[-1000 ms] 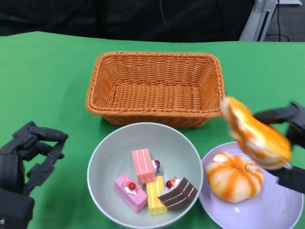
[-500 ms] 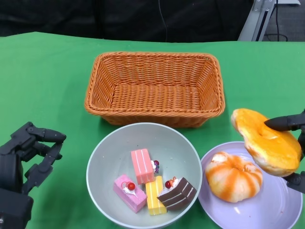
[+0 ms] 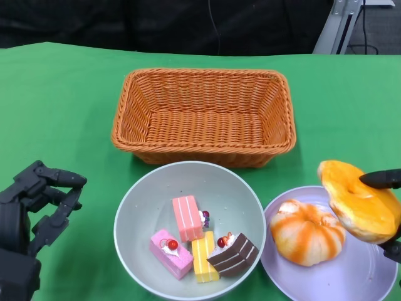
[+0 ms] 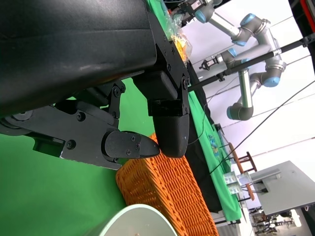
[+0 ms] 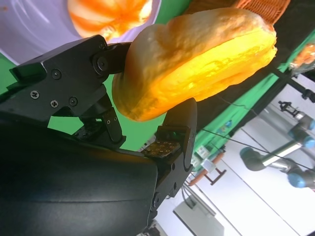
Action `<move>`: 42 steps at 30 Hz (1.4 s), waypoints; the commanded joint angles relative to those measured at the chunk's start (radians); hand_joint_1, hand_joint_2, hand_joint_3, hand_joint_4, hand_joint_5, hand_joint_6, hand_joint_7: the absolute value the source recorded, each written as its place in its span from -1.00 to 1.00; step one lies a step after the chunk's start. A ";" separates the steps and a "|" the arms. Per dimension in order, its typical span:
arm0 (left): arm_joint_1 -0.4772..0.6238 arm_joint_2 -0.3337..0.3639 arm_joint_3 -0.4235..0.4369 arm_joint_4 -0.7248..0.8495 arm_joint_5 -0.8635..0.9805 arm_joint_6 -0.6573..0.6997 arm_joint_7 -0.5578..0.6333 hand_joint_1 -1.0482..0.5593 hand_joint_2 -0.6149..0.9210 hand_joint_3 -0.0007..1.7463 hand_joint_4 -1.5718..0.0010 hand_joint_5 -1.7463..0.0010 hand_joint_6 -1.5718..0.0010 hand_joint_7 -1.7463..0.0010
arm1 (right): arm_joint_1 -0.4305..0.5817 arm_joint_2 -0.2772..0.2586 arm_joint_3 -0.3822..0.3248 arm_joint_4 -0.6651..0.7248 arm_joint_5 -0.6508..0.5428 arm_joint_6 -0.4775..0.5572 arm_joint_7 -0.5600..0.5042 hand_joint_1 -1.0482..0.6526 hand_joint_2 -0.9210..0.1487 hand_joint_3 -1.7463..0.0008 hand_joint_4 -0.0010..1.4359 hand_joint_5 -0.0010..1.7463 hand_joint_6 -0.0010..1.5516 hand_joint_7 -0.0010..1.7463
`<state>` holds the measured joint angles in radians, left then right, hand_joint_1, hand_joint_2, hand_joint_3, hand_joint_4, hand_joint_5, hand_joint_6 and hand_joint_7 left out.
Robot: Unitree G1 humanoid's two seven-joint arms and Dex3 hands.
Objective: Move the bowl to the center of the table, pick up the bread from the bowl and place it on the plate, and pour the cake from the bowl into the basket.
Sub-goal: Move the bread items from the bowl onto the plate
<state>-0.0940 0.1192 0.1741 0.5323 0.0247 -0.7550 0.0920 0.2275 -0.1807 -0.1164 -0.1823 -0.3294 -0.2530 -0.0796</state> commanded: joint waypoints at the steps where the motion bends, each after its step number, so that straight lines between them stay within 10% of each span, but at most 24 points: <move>1: -0.005 0.018 0.012 0.007 -0.011 -0.014 -0.007 0.12 1.00 -0.70 0.01 -0.58 -0.02 -0.18 | -0.012 -0.019 -0.016 0.029 -0.007 -0.023 -0.028 0.16 -0.92 0.68 0.00 0.98 0.00 0.13; 29: -0.004 0.016 0.011 0.002 -0.013 -0.017 -0.013 0.13 1.00 -0.70 0.01 -0.57 -0.02 -0.19 | -0.088 -0.044 0.011 0.239 -0.080 0.016 -0.104 0.15 -1.00 0.84 -0.02 0.88 0.15 -0.26; 42: 0.002 0.014 0.011 -0.011 -0.001 -0.012 -0.010 0.13 1.00 -0.70 0.00 -0.59 -0.02 -0.18 | -0.132 -0.069 0.060 0.321 -0.116 0.096 -0.091 0.13 -1.00 0.86 0.10 0.42 0.23 -0.44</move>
<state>-0.0939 0.1186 0.1757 0.5292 0.0264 -0.7629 0.0795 0.1044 -0.2244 -0.0583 0.1353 -0.4457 -0.1757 -0.1784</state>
